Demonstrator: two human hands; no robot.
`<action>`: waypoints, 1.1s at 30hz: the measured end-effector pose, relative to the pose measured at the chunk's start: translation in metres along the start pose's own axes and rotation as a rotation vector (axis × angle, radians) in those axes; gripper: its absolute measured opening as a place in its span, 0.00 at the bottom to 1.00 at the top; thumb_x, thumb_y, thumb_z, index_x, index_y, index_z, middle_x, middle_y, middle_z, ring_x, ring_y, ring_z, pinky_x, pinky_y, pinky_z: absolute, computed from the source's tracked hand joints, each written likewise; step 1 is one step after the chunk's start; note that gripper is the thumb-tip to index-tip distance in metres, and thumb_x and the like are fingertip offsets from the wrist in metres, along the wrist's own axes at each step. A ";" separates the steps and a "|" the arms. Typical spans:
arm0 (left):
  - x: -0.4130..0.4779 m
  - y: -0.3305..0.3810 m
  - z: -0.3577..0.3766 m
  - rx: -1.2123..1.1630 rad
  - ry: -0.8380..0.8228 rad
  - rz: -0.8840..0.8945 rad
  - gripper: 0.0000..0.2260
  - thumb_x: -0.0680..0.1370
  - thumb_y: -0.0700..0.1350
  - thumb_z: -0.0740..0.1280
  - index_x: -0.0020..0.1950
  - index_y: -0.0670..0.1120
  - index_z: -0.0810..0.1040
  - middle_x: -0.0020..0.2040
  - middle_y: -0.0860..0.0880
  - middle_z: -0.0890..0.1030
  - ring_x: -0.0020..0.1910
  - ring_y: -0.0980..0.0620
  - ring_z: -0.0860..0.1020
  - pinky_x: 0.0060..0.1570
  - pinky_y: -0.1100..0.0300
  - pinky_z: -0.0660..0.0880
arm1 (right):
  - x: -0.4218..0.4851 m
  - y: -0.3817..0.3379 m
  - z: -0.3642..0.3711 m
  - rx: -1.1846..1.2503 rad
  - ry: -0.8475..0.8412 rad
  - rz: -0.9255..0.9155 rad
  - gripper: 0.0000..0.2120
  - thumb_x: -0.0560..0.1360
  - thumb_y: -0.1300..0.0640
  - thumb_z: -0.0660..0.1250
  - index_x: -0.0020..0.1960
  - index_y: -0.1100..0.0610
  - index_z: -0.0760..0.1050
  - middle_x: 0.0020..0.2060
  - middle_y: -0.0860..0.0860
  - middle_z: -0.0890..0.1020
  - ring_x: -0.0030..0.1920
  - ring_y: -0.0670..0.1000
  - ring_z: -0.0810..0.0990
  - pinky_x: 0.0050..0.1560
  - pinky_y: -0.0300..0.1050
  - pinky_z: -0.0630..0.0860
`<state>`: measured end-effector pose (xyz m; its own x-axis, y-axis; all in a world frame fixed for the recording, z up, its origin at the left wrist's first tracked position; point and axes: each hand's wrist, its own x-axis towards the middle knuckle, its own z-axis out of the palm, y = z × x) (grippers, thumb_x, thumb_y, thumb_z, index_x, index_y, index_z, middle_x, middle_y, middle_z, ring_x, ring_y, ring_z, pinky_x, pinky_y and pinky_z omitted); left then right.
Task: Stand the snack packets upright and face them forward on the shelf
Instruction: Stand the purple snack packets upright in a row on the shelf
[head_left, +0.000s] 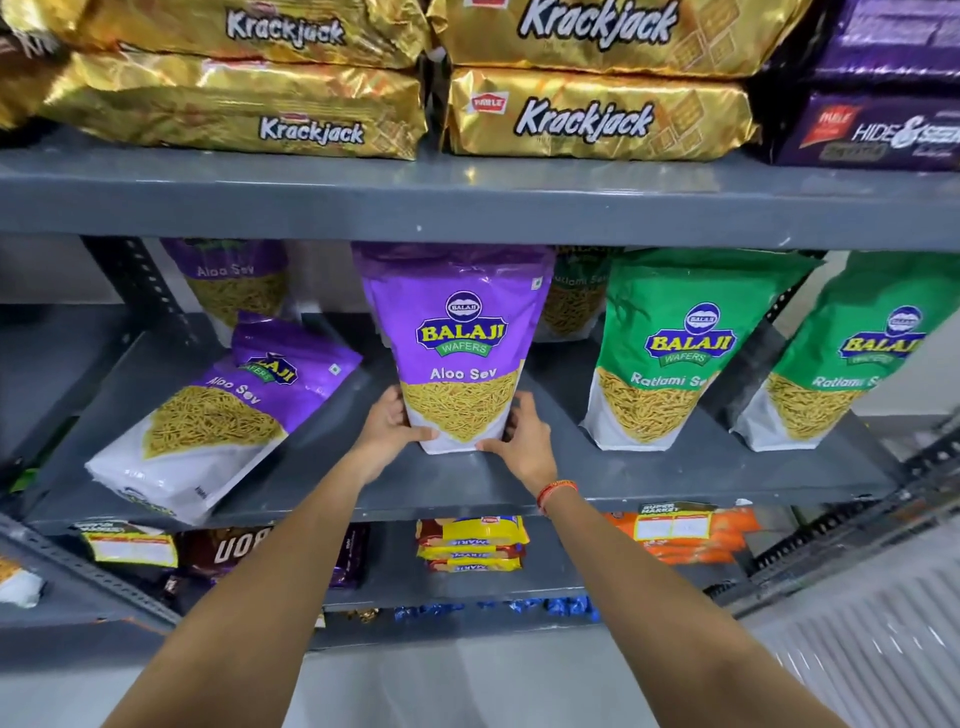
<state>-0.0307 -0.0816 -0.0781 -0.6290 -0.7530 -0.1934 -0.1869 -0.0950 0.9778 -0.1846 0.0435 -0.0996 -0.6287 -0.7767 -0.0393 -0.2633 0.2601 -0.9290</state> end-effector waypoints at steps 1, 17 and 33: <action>0.000 -0.001 0.000 0.001 -0.002 0.001 0.31 0.64 0.25 0.72 0.64 0.38 0.67 0.62 0.35 0.78 0.61 0.38 0.77 0.61 0.42 0.73 | -0.001 0.001 0.000 0.002 -0.001 0.001 0.30 0.64 0.64 0.77 0.59 0.56 0.64 0.60 0.57 0.80 0.60 0.56 0.79 0.61 0.58 0.76; -0.048 0.041 -0.119 0.342 0.558 0.318 0.14 0.76 0.42 0.67 0.60 0.39 0.75 0.57 0.38 0.80 0.54 0.39 0.78 0.57 0.47 0.73 | -0.050 -0.051 0.076 0.004 0.196 -0.322 0.07 0.72 0.58 0.70 0.49 0.59 0.76 0.46 0.50 0.75 0.45 0.52 0.77 0.41 0.30 0.71; -0.094 0.012 -0.251 0.336 0.397 -0.285 0.21 0.70 0.50 0.73 0.58 0.41 0.76 0.51 0.45 0.80 0.52 0.48 0.78 0.55 0.55 0.75 | -0.053 -0.125 0.224 0.331 -0.585 0.413 0.17 0.71 0.45 0.70 0.54 0.53 0.73 0.47 0.50 0.78 0.41 0.47 0.78 0.34 0.38 0.74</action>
<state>0.2155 -0.1754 -0.0281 -0.2005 -0.9203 -0.3359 -0.5763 -0.1665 0.8001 0.0450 -0.0765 -0.0634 -0.1172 -0.8537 -0.5073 0.1970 0.4807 -0.8545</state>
